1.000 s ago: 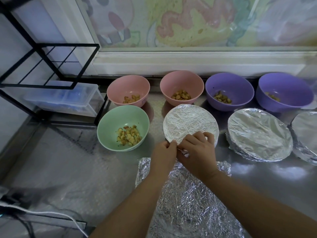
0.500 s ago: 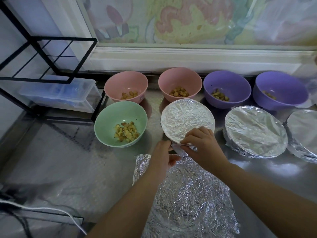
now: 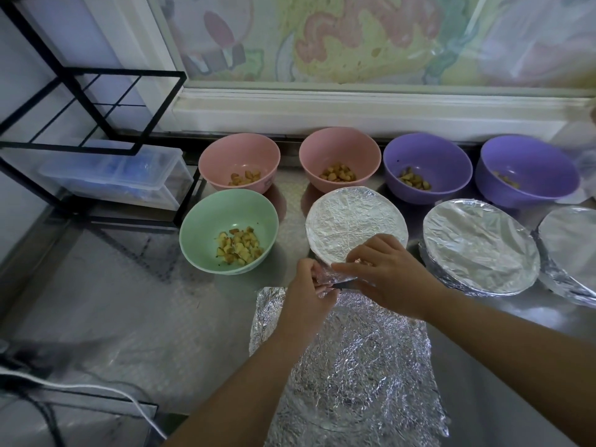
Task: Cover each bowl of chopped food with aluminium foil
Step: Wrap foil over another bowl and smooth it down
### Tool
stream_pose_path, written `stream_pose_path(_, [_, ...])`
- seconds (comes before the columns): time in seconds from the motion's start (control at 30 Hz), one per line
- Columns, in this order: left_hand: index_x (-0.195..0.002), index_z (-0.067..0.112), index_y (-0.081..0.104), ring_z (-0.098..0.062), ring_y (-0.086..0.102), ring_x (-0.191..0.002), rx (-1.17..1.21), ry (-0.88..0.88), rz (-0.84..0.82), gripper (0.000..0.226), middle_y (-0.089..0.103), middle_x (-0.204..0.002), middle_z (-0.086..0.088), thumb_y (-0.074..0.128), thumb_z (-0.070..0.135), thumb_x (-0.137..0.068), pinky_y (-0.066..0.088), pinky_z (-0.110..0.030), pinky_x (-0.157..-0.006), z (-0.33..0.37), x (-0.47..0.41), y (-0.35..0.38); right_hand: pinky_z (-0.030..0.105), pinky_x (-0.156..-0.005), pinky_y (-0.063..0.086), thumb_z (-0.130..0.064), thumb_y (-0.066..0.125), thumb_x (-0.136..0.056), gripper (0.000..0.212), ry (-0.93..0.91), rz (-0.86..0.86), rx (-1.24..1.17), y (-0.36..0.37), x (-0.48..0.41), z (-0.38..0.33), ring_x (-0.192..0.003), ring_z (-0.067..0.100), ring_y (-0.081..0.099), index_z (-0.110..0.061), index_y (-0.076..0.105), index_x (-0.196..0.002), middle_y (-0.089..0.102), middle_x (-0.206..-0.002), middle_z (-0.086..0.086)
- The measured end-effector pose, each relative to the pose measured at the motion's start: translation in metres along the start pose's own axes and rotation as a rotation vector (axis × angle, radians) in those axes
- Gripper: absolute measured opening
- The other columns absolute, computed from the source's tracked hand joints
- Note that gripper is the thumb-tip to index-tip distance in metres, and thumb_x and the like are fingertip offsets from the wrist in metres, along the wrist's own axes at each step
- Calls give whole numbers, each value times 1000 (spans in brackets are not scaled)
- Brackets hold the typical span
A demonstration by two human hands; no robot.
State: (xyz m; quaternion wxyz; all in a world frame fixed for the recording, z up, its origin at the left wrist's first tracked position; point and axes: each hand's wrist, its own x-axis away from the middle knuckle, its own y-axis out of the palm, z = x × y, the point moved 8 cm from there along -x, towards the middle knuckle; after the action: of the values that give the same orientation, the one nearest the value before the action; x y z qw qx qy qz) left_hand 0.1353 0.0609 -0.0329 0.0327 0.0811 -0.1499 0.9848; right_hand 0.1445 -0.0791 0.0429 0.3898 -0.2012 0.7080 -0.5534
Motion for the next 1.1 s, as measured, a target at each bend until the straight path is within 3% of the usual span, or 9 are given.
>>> stream_pose_path(0.17, [-105, 24, 49, -7, 66, -90, -206, 128, 99, 30, 65, -102, 5, 73, 16, -89, 54, -15, -74, 16, 1, -3, 38, -91, 43, -35, 56, -95, 29, -86, 12, 33, -2, -4, -1, -91, 21, 60, -26, 72, -118, 68, -102, -6])
stream_pose_path(0.33, [-100, 20, 62, -7, 64, -84, -256, 205, 163, 12, 64, -95, 6, 70, 19, -91, 57, -32, -74, 17, -3, -14, 40, -93, 45, -20, 80, -84, 30, -16, 54, 22, 3, -2, -1, -93, 21, 60, -24, 75, -113, 70, -102, -7])
stream_pose_path(0.5, [-92, 15, 66, -3, 58, -83, -324, 270, 186, 7, 52, -99, 4, 72, 14, -89, 50, -16, -78, 21, -9, -23, 37, -95, 43, -24, 63, -90, 22, 71, 112, -56, 4, 0, 0, -93, 19, 59, -23, 78, -106, 70, -99, -9])
stream_pose_path(0.63, [-90, 16, 66, -3, 63, -82, -247, 233, 180, 13, 57, -97, 4, 77, 15, -85, 54, -18, -76, 20, -17, -28, 36, -95, 41, -24, 60, -88, 21, 144, 152, -72, 2, 2, 1, -90, 19, 59, -23, 78, -101, 69, -97, -10])
stream_pose_path(0.73, [-98, 23, 51, -2, 65, -81, -224, 223, 168, 33, 57, -101, 3, 80, 19, -83, 54, -18, -71, 26, -20, -34, 39, -92, 39, -34, 65, -85, 18, 206, 199, -11, 1, 2, -1, -87, 21, 59, -23, 76, -93, 69, -93, -9])
stream_pose_path(0.83, [-111, 25, 45, -5, 61, -77, -468, 433, 123, 48, 47, -114, -1, 81, 13, -81, 56, -21, -72, 44, -20, -32, 41, -91, 39, -42, 69, -82, 20, 260, 221, 68, 4, 0, -1, -84, 22, 58, -22, 72, -87, 66, -89, -8])
stream_pose_path(0.93, [-101, 18, 54, -16, 61, -80, -629, 618, 105, 38, 43, -111, -1, 82, 11, -78, 59, -32, -65, 57, -21, -31, 40, -91, 37, -37, 66, -85, 17, 269, 253, 83, 3, -4, -2, -81, 21, 56, -21, 69, -80, 64, -84, -7])
stream_pose_path(1.1, [-88, 12, 60, -16, 61, -68, -717, 782, 13, 25, 54, -99, -1, 83, 14, -77, 53, -28, -53, 70, -25, -25, 38, -92, 33, -33, 73, -83, 12, 351, 235, 1, 4, -1, 7, -84, 19, 52, -24, 68, -77, 61, -81, -11])
